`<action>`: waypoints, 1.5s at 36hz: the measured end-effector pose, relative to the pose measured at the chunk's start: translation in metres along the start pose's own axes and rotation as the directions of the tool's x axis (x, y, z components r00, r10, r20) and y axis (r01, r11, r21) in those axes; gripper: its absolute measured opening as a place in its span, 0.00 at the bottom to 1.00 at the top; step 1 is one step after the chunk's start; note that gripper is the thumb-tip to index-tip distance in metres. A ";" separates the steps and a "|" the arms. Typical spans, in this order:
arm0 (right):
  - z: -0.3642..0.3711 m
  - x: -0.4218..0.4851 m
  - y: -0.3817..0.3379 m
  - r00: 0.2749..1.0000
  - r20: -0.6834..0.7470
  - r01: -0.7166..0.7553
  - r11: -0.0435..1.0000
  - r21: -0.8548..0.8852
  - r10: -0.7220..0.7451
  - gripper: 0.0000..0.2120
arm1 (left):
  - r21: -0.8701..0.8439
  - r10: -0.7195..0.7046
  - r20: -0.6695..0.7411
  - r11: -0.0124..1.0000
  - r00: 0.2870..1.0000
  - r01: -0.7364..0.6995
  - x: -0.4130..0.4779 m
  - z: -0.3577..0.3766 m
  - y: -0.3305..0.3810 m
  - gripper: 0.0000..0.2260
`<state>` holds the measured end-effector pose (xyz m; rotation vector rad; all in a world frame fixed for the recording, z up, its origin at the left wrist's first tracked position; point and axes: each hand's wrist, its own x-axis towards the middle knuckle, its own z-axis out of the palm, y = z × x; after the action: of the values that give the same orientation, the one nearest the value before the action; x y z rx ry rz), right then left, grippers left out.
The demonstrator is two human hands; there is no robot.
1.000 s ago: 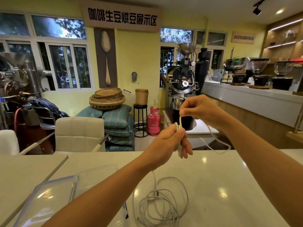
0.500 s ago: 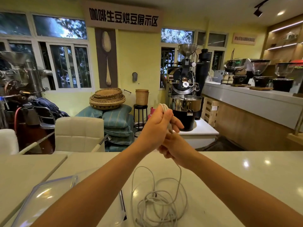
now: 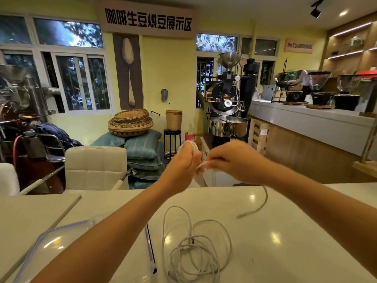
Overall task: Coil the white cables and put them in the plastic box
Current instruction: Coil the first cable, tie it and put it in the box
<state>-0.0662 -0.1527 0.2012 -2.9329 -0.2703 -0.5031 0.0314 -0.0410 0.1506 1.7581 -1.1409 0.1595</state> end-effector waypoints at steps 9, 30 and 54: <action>-0.030 0.022 0.026 1.000 0.000 0.017 0.970 0.244 -0.017 0.09 | -0.213 0.003 0.090 0.977 0.996 0.016 -0.020 0.012 0.012 0.14; 0.062 0.041 0.014 0.951 0.039 -0.134 0.295 0.946 0.308 0.18 | -0.380 0.059 -0.015 0.923 0.998 -0.060 0.001 -0.001 0.051 0.12; -0.015 0.021 0.014 0.917 0.397 -0.097 0.983 0.156 0.028 0.09 | 0.112 -0.161 0.138 0.983 0.977 0.146 -0.001 -0.019 -0.008 0.13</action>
<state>-0.0481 -0.1656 0.2205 -2.8334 -0.2487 0.1239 0.0439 -0.0247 0.1538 1.9673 -1.1113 -0.0067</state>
